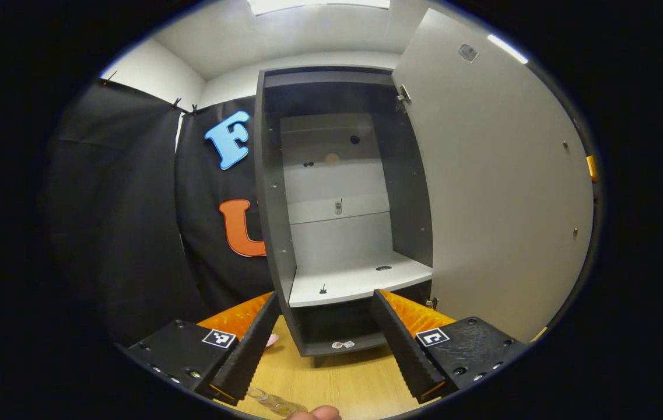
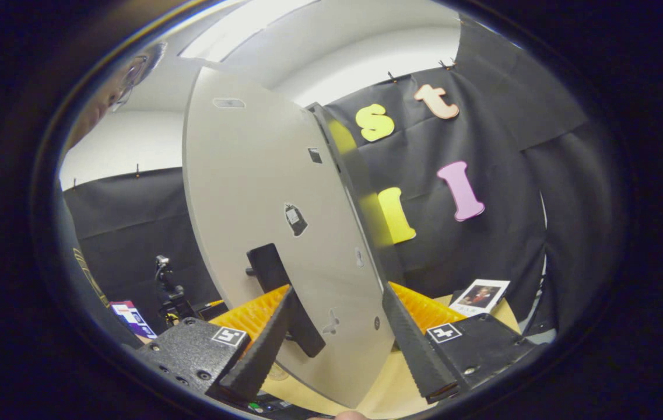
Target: Open the cabinet door with the right hand, grasp the bottle in the cabinet with the left hand and place it on the coaster, then close the cabinet door with the right hand.
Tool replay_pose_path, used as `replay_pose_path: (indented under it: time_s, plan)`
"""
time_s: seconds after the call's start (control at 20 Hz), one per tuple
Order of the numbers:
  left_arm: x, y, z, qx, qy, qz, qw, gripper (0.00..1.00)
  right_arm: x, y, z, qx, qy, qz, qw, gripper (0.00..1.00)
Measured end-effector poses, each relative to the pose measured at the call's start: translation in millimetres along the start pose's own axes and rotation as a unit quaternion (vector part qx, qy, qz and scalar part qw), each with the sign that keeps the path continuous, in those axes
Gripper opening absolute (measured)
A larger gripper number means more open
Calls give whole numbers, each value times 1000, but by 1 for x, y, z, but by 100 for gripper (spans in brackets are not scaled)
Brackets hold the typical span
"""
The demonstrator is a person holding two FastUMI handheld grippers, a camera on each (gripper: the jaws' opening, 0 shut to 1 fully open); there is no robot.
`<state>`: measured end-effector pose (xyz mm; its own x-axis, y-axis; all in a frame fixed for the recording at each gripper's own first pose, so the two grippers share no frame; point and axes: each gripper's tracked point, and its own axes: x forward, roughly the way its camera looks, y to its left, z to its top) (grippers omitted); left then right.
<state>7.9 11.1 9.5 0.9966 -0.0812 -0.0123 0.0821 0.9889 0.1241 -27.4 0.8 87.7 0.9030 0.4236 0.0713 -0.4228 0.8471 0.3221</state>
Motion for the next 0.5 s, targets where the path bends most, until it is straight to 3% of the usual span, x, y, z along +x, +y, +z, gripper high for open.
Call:
replay_pose_path:
  time_s: [0.35, 0.5]
  plan:
    - [-4, 27, -9, -27, -7, 12, 1000, 96, 43, 41, -21, -5, 30, 53, 998, 97]
    - [-8, 37, -24, -34, 15, 23, 999, 96, 66, 52, -29, -7, 42, 64, 997, 97]
